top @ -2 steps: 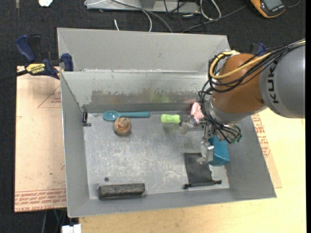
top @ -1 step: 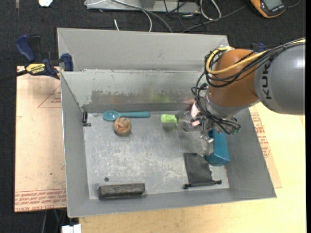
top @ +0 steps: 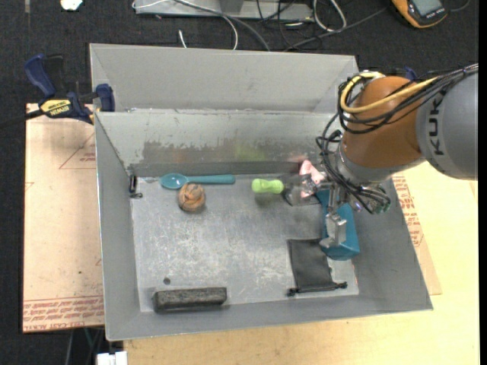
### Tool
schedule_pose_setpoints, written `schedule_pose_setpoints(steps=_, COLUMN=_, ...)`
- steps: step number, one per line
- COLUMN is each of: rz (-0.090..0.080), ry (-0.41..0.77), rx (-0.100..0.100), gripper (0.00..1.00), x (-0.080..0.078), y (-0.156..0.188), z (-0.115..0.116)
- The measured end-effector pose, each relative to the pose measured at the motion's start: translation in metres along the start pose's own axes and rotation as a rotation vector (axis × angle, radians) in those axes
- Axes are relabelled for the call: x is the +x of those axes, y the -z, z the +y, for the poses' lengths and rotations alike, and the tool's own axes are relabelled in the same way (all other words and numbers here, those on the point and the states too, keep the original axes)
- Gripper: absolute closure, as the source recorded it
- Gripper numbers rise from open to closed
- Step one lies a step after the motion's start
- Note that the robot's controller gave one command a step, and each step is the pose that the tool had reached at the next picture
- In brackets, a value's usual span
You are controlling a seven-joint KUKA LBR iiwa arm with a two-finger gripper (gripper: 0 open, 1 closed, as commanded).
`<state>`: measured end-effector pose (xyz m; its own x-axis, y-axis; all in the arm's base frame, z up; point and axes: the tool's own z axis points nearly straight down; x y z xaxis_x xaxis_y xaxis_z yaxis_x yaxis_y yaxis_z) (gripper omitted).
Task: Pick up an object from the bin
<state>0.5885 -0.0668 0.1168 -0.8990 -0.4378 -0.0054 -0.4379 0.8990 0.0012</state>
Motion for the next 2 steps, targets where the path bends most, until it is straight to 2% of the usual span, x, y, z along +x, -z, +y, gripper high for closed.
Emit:
schedule_pose_setpoints(steps=1, rz=-0.003, ry=-0.233, rx=0.001, gripper=0.0, x=-0.019, y=0.02, z=0.013)
schedule_pose_setpoints(steps=2, rz=-0.004, ry=-0.226, rx=0.002, gripper=0.0, x=-0.025, y=0.058, z=-0.034)
